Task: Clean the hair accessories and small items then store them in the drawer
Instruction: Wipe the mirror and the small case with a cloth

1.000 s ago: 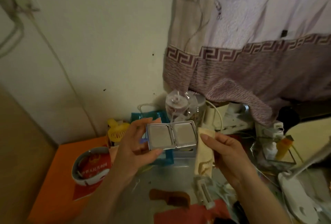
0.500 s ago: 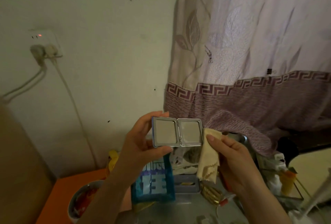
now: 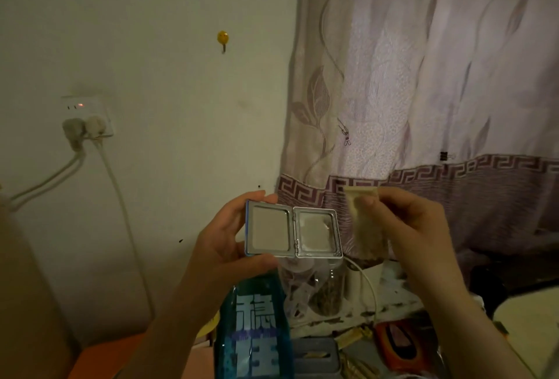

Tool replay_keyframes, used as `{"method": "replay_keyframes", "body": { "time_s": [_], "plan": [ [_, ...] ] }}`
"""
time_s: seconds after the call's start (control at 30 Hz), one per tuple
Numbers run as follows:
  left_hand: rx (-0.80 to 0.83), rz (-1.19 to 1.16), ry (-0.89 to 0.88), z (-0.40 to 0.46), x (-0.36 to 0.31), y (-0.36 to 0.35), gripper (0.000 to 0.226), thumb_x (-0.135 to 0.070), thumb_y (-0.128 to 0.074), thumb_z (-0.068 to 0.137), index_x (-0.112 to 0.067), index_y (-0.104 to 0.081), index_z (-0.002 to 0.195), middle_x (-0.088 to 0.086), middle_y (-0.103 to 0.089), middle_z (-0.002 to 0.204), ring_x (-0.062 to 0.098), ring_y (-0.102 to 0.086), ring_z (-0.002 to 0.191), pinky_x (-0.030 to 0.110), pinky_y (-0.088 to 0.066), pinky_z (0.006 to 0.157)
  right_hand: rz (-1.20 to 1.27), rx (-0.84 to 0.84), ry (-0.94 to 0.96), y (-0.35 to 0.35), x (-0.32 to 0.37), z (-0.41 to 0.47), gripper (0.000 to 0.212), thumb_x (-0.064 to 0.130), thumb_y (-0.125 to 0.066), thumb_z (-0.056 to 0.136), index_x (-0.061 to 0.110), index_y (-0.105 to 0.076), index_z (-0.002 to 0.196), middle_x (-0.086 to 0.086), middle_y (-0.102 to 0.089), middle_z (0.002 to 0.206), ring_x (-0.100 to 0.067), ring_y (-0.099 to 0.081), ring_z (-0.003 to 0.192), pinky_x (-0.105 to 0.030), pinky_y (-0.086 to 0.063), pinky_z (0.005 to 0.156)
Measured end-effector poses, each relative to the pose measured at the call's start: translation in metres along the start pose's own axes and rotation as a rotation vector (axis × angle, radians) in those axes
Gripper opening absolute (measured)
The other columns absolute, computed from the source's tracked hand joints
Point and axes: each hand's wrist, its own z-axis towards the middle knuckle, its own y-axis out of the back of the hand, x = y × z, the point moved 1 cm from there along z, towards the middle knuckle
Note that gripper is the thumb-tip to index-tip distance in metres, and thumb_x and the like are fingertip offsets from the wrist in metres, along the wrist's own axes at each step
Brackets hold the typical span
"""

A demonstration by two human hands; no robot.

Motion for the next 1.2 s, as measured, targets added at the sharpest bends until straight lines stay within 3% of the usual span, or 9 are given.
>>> {"method": "replay_keyframes", "body": {
  "time_s": [0.07,0.13,0.23,0.43,0.6,0.77,0.87,1.03,1.2],
  "plan": [
    [-0.007,-0.007,-0.009,0.001,-0.002,-0.002,0.081,-0.016,-0.086,0.050,-0.019,-0.050,0.123,-0.005,-0.065,0.120,0.019,-0.066,0.106,0.028,-0.057,0.075,-0.074,0.014,0.096,-0.006,0.006,0.002,0.018,0.019,-0.071,0.079,0.035,-0.074,0.074,0.011,-0.070,0.065,-0.002,-0.063,0.058,-0.016,-0.048,0.054],
    [0.006,-0.003,-0.030,0.001,-0.002,-0.004,0.077,-0.015,-0.085,0.052,-0.021,-0.053,0.121,-0.004,-0.065,0.120,0.019,-0.065,0.106,0.028,-0.056,0.076,-0.123,0.047,0.149,-0.013,0.009,0.000,0.009,0.027,-0.070,0.077,0.034,-0.074,0.081,0.016,-0.072,0.070,0.000,-0.067,0.064,-0.010,-0.047,0.058],
    [0.013,-0.006,-0.040,0.002,-0.001,-0.006,0.064,-0.007,-0.079,0.054,-0.031,-0.063,0.111,-0.004,-0.066,0.118,0.018,-0.065,0.106,0.027,-0.056,0.076,-0.131,0.052,0.200,-0.020,0.006,-0.004,0.012,0.025,-0.069,0.077,0.023,-0.076,0.087,0.016,-0.073,0.079,0.001,-0.068,0.076,-0.007,-0.047,0.068],
    [0.010,-0.016,-0.049,0.002,-0.002,-0.010,0.059,-0.007,-0.076,0.054,-0.034,-0.065,0.106,-0.003,-0.066,0.118,0.020,-0.066,0.105,0.030,-0.057,0.075,-0.299,-0.048,0.394,-0.026,-0.005,-0.016,0.011,0.027,-0.074,0.080,0.024,-0.074,0.091,0.014,-0.069,0.084,0.000,-0.064,0.081,-0.007,-0.046,0.071],
    [0.016,-0.015,-0.054,0.003,-0.007,-0.013,0.058,-0.010,-0.077,0.052,-0.036,-0.066,0.103,-0.004,-0.067,0.115,0.019,-0.066,0.104,0.030,-0.057,0.073,-0.151,-0.066,0.253,-0.026,-0.019,-0.012,0.012,0.024,-0.075,0.077,0.025,-0.076,0.088,0.007,-0.066,0.087,-0.013,-0.065,0.084,-0.020,-0.050,0.074],
    [0.010,-0.016,-0.044,0.004,-0.008,-0.014,0.062,-0.016,-0.084,0.047,-0.037,-0.066,0.103,-0.003,-0.067,0.115,0.021,-0.066,0.105,0.030,-0.057,0.073,-0.074,-0.028,0.222,-0.027,-0.021,-0.012,0.015,0.037,-0.070,0.076,0.031,-0.075,0.088,0.010,-0.066,0.093,-0.017,-0.064,0.093,-0.024,-0.052,0.079],
    [0.013,-0.028,-0.032,0.004,-0.007,-0.016,0.069,-0.026,-0.090,0.044,-0.032,-0.064,0.108,-0.002,-0.067,0.115,0.023,-0.065,0.107,0.033,-0.057,0.074,0.028,-0.002,0.140,-0.029,-0.022,-0.013,0.014,0.030,-0.074,0.074,0.026,-0.077,0.087,0.006,-0.068,0.100,-0.016,-0.064,0.101,-0.026,-0.053,0.082],
    [0.006,-0.043,-0.029,0.005,-0.004,-0.020,0.069,-0.012,-0.072,0.052,-0.016,-0.050,0.117,-0.004,-0.069,0.106,0.018,-0.067,0.100,0.027,-0.056,0.072,0.174,0.069,0.070,-0.033,-0.014,-0.014,0.013,0.022,-0.074,0.076,0.029,-0.077,0.087,0.004,-0.068,0.109,-0.009,-0.062,0.108,-0.028,-0.053,0.089],
    [-0.016,-0.040,-0.040,0.005,-0.005,-0.023,0.058,-0.018,-0.072,0.054,-0.025,-0.058,0.110,-0.003,-0.070,0.104,0.019,-0.068,0.096,0.025,-0.055,0.070,0.289,0.135,-0.015,-0.036,-0.011,-0.014,0.014,0.020,-0.068,0.076,0.024,-0.078,0.085,0.005,-0.068,0.115,-0.008,-0.061,0.112,-0.028,-0.053,0.089]
  ]
}}
